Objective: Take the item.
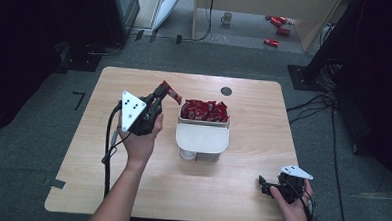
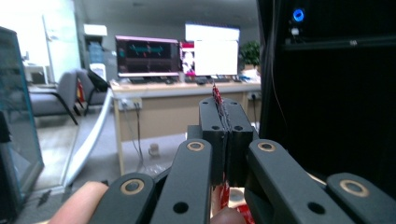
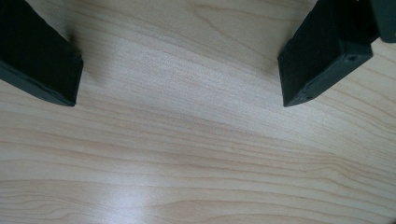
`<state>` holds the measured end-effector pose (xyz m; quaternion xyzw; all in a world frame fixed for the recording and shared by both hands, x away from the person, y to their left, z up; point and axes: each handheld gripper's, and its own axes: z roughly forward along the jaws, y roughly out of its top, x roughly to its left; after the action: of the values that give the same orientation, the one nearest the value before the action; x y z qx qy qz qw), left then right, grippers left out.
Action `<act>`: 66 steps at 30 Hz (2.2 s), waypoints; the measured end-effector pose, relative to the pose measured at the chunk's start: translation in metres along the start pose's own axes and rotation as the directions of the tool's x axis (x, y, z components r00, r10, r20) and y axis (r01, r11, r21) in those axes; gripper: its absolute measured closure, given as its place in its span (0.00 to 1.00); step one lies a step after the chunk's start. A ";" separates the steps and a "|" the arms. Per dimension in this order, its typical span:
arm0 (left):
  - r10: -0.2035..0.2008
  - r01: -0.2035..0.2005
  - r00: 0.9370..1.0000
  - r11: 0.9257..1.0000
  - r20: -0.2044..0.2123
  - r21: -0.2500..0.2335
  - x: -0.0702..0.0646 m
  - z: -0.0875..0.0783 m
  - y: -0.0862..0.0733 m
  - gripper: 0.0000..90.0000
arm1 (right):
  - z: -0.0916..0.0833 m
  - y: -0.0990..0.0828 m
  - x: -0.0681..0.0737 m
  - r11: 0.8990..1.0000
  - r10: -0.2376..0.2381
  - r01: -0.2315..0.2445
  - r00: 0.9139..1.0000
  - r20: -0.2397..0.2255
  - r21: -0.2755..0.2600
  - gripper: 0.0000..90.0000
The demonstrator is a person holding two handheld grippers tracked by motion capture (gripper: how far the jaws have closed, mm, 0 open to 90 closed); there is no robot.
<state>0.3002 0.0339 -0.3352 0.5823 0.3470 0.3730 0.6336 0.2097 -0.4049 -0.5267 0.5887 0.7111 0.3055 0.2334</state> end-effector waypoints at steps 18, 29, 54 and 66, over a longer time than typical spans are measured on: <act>0.017 -0.012 0.989 0.999 -0.146 0.039 0.033 -0.002 -0.033 1.00 | 0.000 0.000 0.000 1.000 -0.002 0.002 1.000 0.000 -0.001 0.00; 0.021 0.009 0.976 0.991 -0.215 0.136 0.055 0.000 -0.087 1.00 | 0.000 0.000 0.000 1.000 -0.001 0.001 1.000 0.000 0.000 0.00; 0.016 0.028 0.986 0.966 -0.167 0.258 0.060 -0.032 -0.133 0.99 | 0.000 0.000 0.000 1.000 0.000 0.000 1.000 0.001 0.001 0.00; -0.021 0.052 0.995 0.946 -0.100 0.319 0.064 -0.061 -0.136 0.98 | 0.000 0.000 0.000 1.000 0.000 0.000 1.000 0.001 0.001 0.00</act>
<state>0.2868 0.1129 -0.4756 0.6525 0.4436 0.3273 0.5199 0.2097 -0.4049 -0.5266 0.5889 0.7112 0.3047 0.2333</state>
